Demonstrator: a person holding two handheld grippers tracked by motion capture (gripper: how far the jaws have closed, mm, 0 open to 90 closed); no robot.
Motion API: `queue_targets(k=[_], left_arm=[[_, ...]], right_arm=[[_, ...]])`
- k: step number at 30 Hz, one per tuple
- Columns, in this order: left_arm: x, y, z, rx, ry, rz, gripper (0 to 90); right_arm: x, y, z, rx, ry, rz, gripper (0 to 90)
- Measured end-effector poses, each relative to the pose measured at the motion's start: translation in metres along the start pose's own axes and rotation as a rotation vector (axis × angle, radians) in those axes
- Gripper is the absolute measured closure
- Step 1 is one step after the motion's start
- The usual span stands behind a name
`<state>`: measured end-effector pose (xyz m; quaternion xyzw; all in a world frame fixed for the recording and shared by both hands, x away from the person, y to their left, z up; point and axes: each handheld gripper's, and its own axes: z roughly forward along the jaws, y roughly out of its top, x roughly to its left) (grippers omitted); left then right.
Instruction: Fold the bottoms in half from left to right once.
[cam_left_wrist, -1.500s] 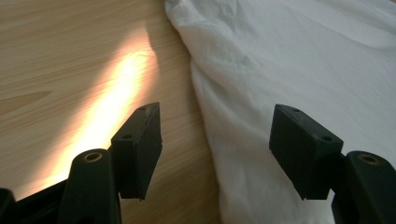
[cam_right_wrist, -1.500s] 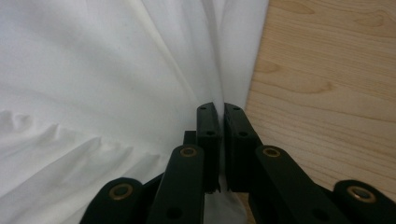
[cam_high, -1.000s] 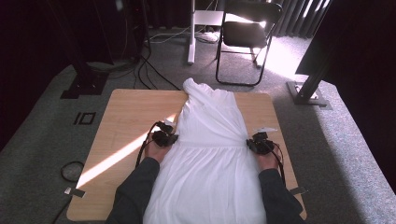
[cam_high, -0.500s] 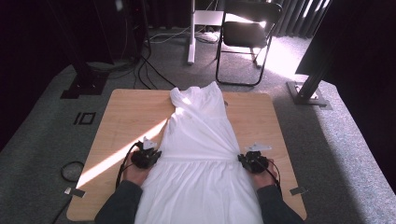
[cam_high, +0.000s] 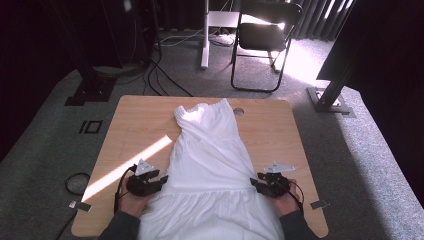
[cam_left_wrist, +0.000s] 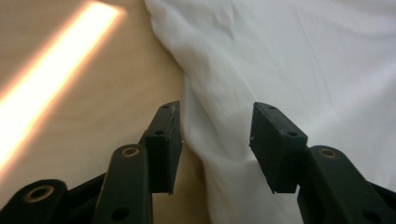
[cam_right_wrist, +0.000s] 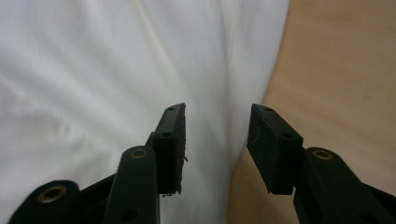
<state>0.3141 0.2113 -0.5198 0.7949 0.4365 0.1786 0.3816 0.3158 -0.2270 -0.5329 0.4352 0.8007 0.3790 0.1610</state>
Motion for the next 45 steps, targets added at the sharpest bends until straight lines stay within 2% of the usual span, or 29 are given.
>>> queue_targets(k=[3,5,8,11,13,17,18,19,20,21,22,24,25,26,28,30,31,32,35,37,38,40,42,45], left_arm=[[0.004,0.018,0.015,0.017,-0.003,0.021,50.1],[0.003,0.024,0.029,0.029,-0.018,0.027,50.1],[0.001,0.026,0.044,0.051,-0.033,0.023,49.6],[-0.004,0.023,0.049,0.054,-0.044,0.019,49.6],[-0.007,0.020,0.049,0.050,-0.051,0.010,49.2],[-0.013,0.012,0.049,0.058,-0.077,0.004,48.9],[-0.014,0.010,0.049,0.065,-0.086,0.005,48.7],[-0.014,0.007,0.051,0.071,-0.093,0.003,47.9],[-0.015,0.004,0.053,0.075,-0.090,0.000,47.5],[-0.016,0.002,0.053,0.060,-0.088,0.002,46.6],[-0.016,0.001,0.053,0.051,-0.090,-0.005,46.3],[-0.015,0.000,0.053,0.042,-0.094,-0.015,46.2],[-0.015,-0.001,0.053,0.037,-0.095,-0.012,45.9],[-0.015,-0.002,0.053,0.034,-0.092,-0.007,45.8],[-0.017,-0.003,0.052,0.029,-0.082,-0.003,44.9],[-0.020,-0.004,0.052,0.025,-0.078,0.003,44.3],[-0.021,-0.004,0.052,0.023,-0.083,0.012,43.8],[-0.022,-0.005,0.053,0.020,-0.082,0.017,43.8],[-0.026,-0.005,0.052,0.029,-0.064,0.048,43.8],[-0.028,-0.005,0.052,0.038,-0.063,0.058,43.8],[-0.028,-0.005,0.051,0.043,-0.075,0.063,43.9],[-0.027,-0.002,0.046,0.074,-0.077,0.065,45.4],[-0.025,0.005,0.037,0.040,-0.056,0.082,48.4],[-0.018,0.030,0.023,-0.052,-0.044,0.076,47.1]], right_arm=[[-0.003,0.029,0.010,-0.022,0.001,-0.024,60.0],[-0.004,0.048,0.024,-0.032,0.013,-0.052,61.3],[-0.006,0.073,0.054,-0.015,0.045,-0.058,59.1],[-0.006,0.092,0.084,-0.002,0.065,-0.055,56.2],[-0.003,0.099,0.095,0.000,0.071,-0.054,56.0],[0.004,0.106,0.114,0.021,0.083,-0.082,56.5],[0.005,0.106,0.117,0.027,0.080,-0.093,60.7],[0.006,0.106,0.120,0.037,0.087,-0.105,69.7],[0.007,0.106,0.122,0.052,0.099,-0.118,77.1],[0.008,0.106,0.122,0.059,0.086,-0.140,86.1],[0.009,0.107,0.120,0.058,0.061,-0.148,88.7],[0.006,0.111,0.106,0.011,0.063,-0.131,89.4],[0.004,0.113,0.095,-0.027,0.047,-0.125,89.6],[0.002,0.116,0.083,-0.063,0.020,-0.123,89.6],[-0.004,0.118,0.057,-0.121,-0.063,-0.130,89.6],[-0.016,0.113,0.039,-0.142,-0.162,-0.127,89.6],[-0.025,0.109,0.035,-0.139,-0.167,-0.094,89.5],[-0.035,0.102,0.036,-0.122,-0.151,-0.048,89.4],[-0.049,0.080,0.058,-0.030,-0.129,-0.005,89.1],[-0.052,0.068,0.074,0.000,-0.092,0.035,89.0],[-0.052,0.064,0.080,0.007,-0.076,0.055,88.9],[-0.051,0.061,0.089,0.023,-0.064,0.066,88.6],[-0.050,0.060,0.092,0.034,-0.067,0.060,88.0],[-0.051,0.061,0.093,0.041,-0.069,0.061,86.7]])
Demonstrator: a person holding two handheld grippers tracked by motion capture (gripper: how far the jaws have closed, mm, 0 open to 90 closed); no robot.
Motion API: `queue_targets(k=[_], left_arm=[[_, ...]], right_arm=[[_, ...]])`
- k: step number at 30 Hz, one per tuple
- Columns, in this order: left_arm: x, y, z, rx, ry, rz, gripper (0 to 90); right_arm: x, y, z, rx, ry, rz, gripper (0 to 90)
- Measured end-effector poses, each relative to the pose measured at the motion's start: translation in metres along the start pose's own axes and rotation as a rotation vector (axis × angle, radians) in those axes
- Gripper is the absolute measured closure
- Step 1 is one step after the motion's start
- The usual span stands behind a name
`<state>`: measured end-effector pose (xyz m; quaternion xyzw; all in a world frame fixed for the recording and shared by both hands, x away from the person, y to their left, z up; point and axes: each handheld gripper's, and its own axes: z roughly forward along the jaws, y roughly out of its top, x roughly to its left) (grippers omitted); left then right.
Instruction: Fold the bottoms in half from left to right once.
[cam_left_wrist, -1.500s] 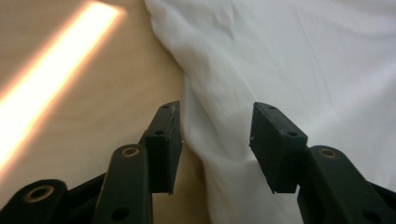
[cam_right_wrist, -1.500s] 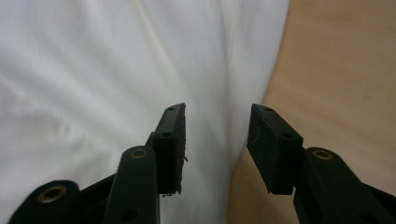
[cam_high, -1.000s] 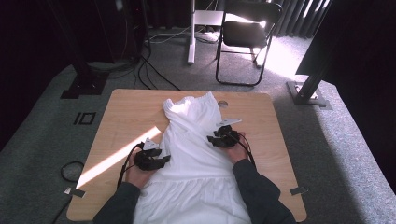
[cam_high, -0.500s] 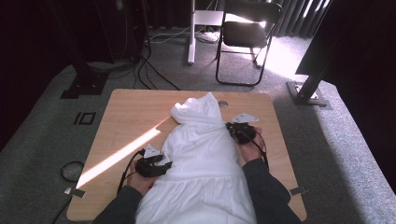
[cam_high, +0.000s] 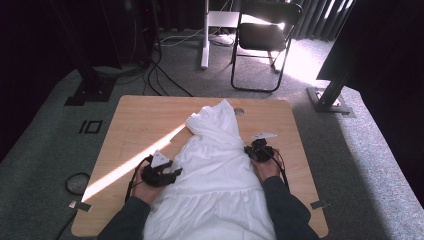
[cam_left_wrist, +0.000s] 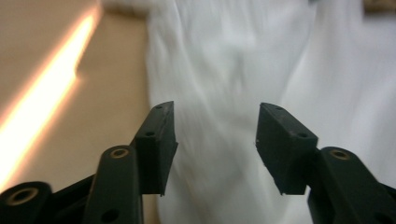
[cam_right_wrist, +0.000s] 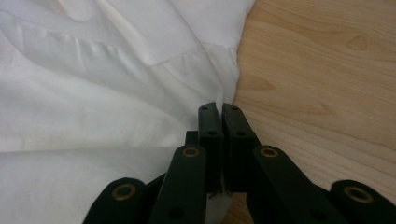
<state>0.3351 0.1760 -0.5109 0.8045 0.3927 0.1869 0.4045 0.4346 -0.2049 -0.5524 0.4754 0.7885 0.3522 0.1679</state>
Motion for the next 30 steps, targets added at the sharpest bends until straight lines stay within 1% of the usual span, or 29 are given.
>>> queue_targets(k=[1,2,3,4,6,7,9,10,11,12,13,14,15,16,19,20,21,25,26,28,30], left_arm=[[0.002,0.010,0.001,-0.015,0.001,0.002,45.1],[0.006,0.019,0.006,-0.010,0.002,0.009,43.1],[0.009,0.028,0.017,0.006,0.009,0.006,42.6],[0.011,0.032,0.025,0.016,0.016,0.001,43.0],[0.014,0.041,0.052,0.058,0.022,-0.012,43.9],[0.014,0.044,0.069,0.086,0.031,-0.015,43.9],[0.013,0.043,0.089,0.126,0.046,-0.017,45.1],[0.012,0.040,0.097,0.151,0.052,-0.022,49.8],[0.011,0.037,0.102,0.175,0.059,-0.020,57.4],[0.010,0.034,0.101,0.148,0.045,-0.029,64.4],[0.008,0.032,0.099,0.144,0.053,-0.034,72.1],[0.006,0.030,0.096,0.150,0.059,-0.025,75.6],[0.003,0.027,0.092,0.153,0.055,-0.023,77.8],[0.001,0.023,0.088,0.151,0.046,-0.027,78.8],[-0.008,0.006,0.070,0.130,0.016,-0.010,79.0],[-0.011,-0.001,0.064,0.121,0.006,-0.009,79.0],[-0.014,-0.007,0.057,0.115,0.001,-0.001,78.9],[-0.025,-0.031,0.035,0.073,-0.028,0.000,78.7],[-0.027,-0.034,0.032,0.064,-0.026,0.007,78.5],[-0.030,-0.037,0.029,0.060,-0.021,0.014,78.3],[-0.031,-0.036,0.030,0.066,-0.012,0.031,78.2]], right_arm=[[0.000,0.001,0.001,0.001,0.001,0.005,86.6],[-0.001,0.001,0.001,0.005,0.002,0.010,86.6],[0.000,0.002,0.001,0.008,0.001,0.012,86.6],[0.000,0.003,0.002,0.011,-0.002,0.008,86.7],[0.001,0.004,0.002,0.014,-0.009,-0.002,86.7],[0.002,0.004,0.002,0.015,-0.012,-0.007,86.7],[0.001,0.003,0.002,0.010,-0.010,-0.011,86.8],[0.001,0.003,0.002,0.008,-0.007,-0.006,87.2],[0.001,0.002,0.002,0.008,-0.005,-0.003,87.5],[0.001,0.002,0.001,0.009,-0.004,-0.006,87.9],[0.002,0.001,0.001,0.009,-0.006,-0.009,88.0],[0.002,0.000,-0.001,0.012,-0.005,-0.013,88.1],[0.003,-0.001,-0.002,0.016,-0.003,-0.013,88.2],[0.005,-0.003,-0.005,0.022,0.000,-0.019,88.2],[0.017,-0.014,-0.016,0.037,0.011,-0.050,88.3],[0.021,-0.019,-0.020,0.040,0.018,-0.063,88.3],[0.026,-0.024,-0.026,0.044,0.026,-0.075,88.2],[0.043,-0.048,-0.045,0.041,0.068,-0.097,88.2],[0.047,-0.052,-0.049,0.043,0.077,-0.101,88.2],[0.052,-0.056,-0.055,0.068,0.088,-0.105,87.3],[0.055,-0.054,-0.058,0.089,0.081,-0.112,81.5]])
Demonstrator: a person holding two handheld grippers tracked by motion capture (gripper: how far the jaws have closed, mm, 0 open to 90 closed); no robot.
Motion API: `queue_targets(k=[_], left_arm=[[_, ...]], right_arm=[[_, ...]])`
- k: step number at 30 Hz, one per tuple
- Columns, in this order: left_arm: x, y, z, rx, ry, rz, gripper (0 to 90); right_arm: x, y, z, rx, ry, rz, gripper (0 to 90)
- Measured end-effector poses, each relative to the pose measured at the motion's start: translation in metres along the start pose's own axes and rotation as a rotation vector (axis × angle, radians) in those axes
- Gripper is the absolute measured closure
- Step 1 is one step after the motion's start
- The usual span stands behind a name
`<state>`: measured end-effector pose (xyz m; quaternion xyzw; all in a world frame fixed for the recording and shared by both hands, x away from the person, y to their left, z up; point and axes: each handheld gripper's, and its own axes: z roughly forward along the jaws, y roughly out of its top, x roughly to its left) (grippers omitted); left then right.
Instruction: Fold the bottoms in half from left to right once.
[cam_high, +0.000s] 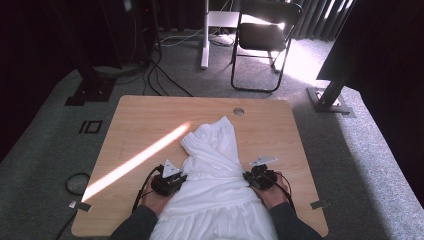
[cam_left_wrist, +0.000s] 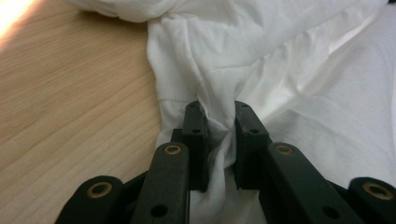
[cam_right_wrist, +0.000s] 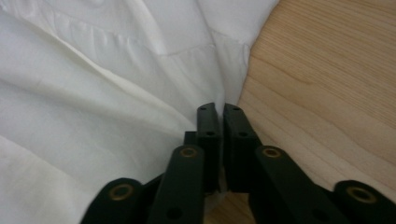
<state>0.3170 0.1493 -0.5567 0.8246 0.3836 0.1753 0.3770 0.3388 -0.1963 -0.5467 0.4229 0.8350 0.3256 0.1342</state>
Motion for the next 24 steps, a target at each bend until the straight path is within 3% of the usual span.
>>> queue_targets(k=[4,8,16,22,24], left_arm=[[0.000,-0.001,0.000,-0.009,0.001,-0.001,78.0],[0.000,-0.001,0.000,-0.011,0.004,0.001,77.7],[-0.001,-0.001,0.000,-0.009,0.009,0.007,77.6],[-0.001,-0.001,0.000,-0.009,0.010,0.008,77.6],[-0.001,-0.001,0.000,-0.007,0.009,0.009,77.5]], right_arm=[[-0.004,0.020,-0.005,-0.083,0.007,0.015,68.1],[-0.001,0.054,0.002,-0.142,0.056,-0.052,59.7],[0.016,0.110,0.045,-0.140,0.157,-0.109,54.4],[0.037,0.137,0.070,-0.137,0.199,-0.143,49.5],[0.044,0.142,0.079,-0.101,0.215,-0.168,48.1]])
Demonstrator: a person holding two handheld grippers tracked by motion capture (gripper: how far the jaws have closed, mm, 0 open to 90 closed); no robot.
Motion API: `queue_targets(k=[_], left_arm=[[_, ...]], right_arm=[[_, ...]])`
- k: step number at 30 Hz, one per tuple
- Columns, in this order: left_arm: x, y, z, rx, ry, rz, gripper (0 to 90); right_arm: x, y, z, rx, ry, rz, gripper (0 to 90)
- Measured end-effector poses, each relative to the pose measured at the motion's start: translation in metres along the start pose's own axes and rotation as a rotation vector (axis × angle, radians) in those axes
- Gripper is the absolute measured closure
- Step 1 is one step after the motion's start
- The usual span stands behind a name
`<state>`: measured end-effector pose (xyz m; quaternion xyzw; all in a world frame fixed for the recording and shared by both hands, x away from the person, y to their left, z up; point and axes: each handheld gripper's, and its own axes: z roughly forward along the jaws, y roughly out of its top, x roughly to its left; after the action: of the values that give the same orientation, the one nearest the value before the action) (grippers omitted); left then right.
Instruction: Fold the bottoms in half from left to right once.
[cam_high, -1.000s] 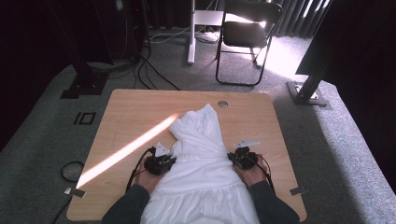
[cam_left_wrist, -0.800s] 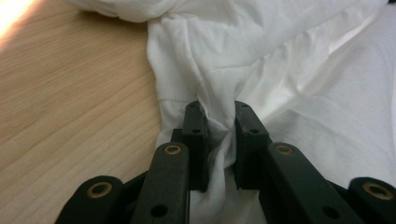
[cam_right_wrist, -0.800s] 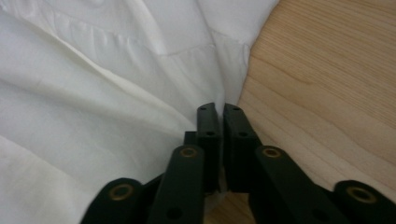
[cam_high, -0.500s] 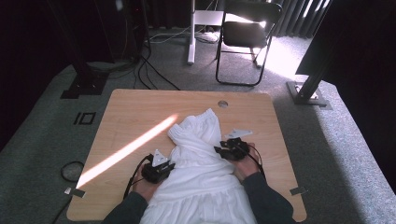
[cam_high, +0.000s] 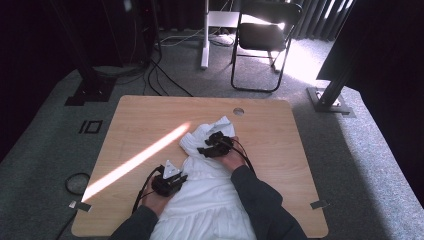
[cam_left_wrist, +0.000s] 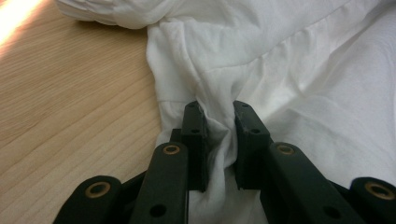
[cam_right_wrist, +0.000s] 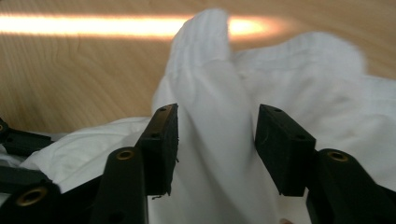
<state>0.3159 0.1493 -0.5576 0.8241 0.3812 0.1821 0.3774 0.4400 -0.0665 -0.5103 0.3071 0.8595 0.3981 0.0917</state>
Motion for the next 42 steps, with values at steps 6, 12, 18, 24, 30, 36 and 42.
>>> queue_targets(k=[6,12,18,24,30,36,42], left_arm=[[-0.001,0.000,0.000,0.000,0.002,-0.001,77.4],[-0.001,-0.001,-0.001,0.000,0.001,-0.014,76.9],[0.000,0.000,0.000,-0.002,-0.015,-0.034,72.3],[0.002,0.000,0.000,0.000,-0.015,-0.049,57.7],[0.007,0.009,-0.009,0.008,0.013,-0.058,50.7],[0.029,0.057,-0.029,-0.089,0.016,-0.096,48.3],[0.039,0.107,0.025,-0.033,0.079,-0.081,41.2]], right_arm=[[0.004,0.012,0.004,0.027,-0.037,-0.055,86.2],[-0.040,0.015,-0.061,-0.199,-0.156,0.090,88.5],[-0.091,-0.023,-0.082,-0.192,-0.207,0.263,88.3],[-0.096,-0.041,-0.052,-0.119,-0.213,0.314,61.0],[-0.081,-0.035,-0.057,-0.135,-0.272,0.254,52.7],[-0.073,-0.034,-0.033,-0.044,-0.291,0.174,52.4],[-0.087,-0.048,-0.010,0.038,-0.334,0.239,53.3]])
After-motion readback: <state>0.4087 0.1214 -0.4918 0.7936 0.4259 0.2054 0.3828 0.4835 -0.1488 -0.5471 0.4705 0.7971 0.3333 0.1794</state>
